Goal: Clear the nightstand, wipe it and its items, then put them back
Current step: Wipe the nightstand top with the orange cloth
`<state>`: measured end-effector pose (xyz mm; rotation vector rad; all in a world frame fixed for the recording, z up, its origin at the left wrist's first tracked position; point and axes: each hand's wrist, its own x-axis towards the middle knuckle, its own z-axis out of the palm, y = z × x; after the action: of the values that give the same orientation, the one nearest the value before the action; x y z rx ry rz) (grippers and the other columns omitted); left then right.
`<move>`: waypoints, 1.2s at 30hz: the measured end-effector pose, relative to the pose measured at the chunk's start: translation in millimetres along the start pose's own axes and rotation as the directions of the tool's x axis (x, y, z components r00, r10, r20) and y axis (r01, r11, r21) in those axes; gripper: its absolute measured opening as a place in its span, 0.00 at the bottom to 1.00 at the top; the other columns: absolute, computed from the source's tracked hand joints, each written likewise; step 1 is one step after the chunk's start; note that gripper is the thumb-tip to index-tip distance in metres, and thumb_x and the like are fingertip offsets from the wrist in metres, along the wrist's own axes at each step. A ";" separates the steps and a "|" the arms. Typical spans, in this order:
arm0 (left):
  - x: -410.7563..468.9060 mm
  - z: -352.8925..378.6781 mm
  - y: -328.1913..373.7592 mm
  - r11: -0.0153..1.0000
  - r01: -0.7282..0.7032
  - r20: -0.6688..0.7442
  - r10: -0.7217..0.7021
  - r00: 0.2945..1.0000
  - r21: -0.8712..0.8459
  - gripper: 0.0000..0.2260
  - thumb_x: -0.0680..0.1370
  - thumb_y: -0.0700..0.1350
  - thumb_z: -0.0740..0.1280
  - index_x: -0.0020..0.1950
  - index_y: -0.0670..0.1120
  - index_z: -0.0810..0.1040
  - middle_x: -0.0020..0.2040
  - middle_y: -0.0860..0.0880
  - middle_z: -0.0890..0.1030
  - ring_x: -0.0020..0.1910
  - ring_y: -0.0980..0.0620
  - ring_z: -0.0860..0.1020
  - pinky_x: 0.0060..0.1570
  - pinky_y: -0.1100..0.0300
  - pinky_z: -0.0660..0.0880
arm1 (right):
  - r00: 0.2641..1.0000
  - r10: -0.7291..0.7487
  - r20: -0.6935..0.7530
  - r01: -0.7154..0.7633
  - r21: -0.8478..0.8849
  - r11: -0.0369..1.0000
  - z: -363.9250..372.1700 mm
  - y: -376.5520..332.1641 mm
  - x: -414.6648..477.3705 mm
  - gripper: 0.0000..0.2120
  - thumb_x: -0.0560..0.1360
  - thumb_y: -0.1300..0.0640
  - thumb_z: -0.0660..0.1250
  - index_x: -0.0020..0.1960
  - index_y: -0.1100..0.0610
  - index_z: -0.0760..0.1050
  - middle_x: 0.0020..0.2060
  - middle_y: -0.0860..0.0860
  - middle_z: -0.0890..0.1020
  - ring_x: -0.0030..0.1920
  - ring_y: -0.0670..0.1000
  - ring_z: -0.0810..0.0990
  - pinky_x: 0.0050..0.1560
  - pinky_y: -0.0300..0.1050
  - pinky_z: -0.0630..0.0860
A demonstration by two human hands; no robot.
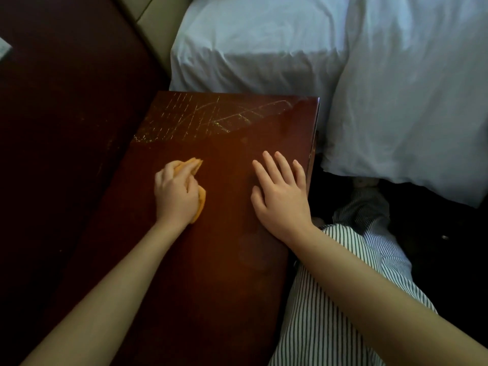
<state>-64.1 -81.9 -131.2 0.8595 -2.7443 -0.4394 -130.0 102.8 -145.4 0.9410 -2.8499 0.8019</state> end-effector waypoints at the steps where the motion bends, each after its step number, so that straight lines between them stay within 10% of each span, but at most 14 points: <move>1: 5.1 -0.9 -2.8 0.999 0.040 -0.015 -0.040 0.999 0.011 0.17 0.79 0.42 0.57 0.66 0.53 0.73 0.66 0.46 0.69 0.64 0.44 0.65 0.62 0.52 0.63 | 1.000 0.001 -0.006 -0.001 -0.013 1.000 0.9 0.1 0.6 0.26 0.76 0.50 0.49 0.69 0.58 0.69 0.70 0.56 0.70 0.72 0.58 0.63 0.70 0.53 0.44; 8: 46.9 20.1 39.3 0.980 0.198 -0.079 -0.196 0.977 0.011 0.16 0.80 0.43 0.57 0.67 0.53 0.73 0.67 0.47 0.68 0.65 0.45 0.64 0.64 0.51 0.62 | 0.999 -0.029 0.019 0.031 -0.128 0.991 5.4 -0.6 -0.1 0.26 0.75 0.49 0.50 0.68 0.58 0.71 0.68 0.57 0.72 0.71 0.58 0.66 0.69 0.57 0.47; 18: 14.7 9.6 20.1 0.958 -0.286 0.125 0.288 0.949 -0.034 0.18 0.79 0.41 0.59 0.66 0.54 0.73 0.64 0.47 0.71 0.63 0.46 0.65 0.60 0.56 0.62 | 0.998 -0.035 -0.049 0.029 -0.107 0.994 6.8 -1.4 0.0 0.25 0.75 0.50 0.52 0.68 0.59 0.72 0.66 0.56 0.74 0.69 0.58 0.69 0.71 0.53 0.52; 29: 44.4 22.4 42.3 0.991 0.132 -0.059 -0.130 0.990 0.030 0.17 0.80 0.43 0.56 0.68 0.52 0.71 0.69 0.46 0.67 0.65 0.43 0.64 0.63 0.51 0.62 | 1.000 0.004 -0.027 -0.007 -0.109 0.994 6.9 -1.5 1.3 0.25 0.76 0.50 0.50 0.68 0.58 0.72 0.67 0.55 0.73 0.69 0.56 0.69 0.70 0.57 0.56; 36: 22.6 22.7 48.6 0.986 -0.168 0.051 0.167 0.985 -0.002 0.17 0.79 0.41 0.58 0.66 0.53 0.73 0.67 0.46 0.70 0.64 0.43 0.65 0.61 0.51 0.63 | 0.999 -0.016 0.044 0.020 -0.092 0.996 5.5 -0.4 3.0 0.27 0.76 0.48 0.46 0.70 0.56 0.69 0.70 0.54 0.70 0.72 0.55 0.65 0.72 0.55 0.51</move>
<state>-114.1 -52.2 -132.4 0.6188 -2.8349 -0.4317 -131.6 98.2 -149.4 0.9831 -2.8820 0.6490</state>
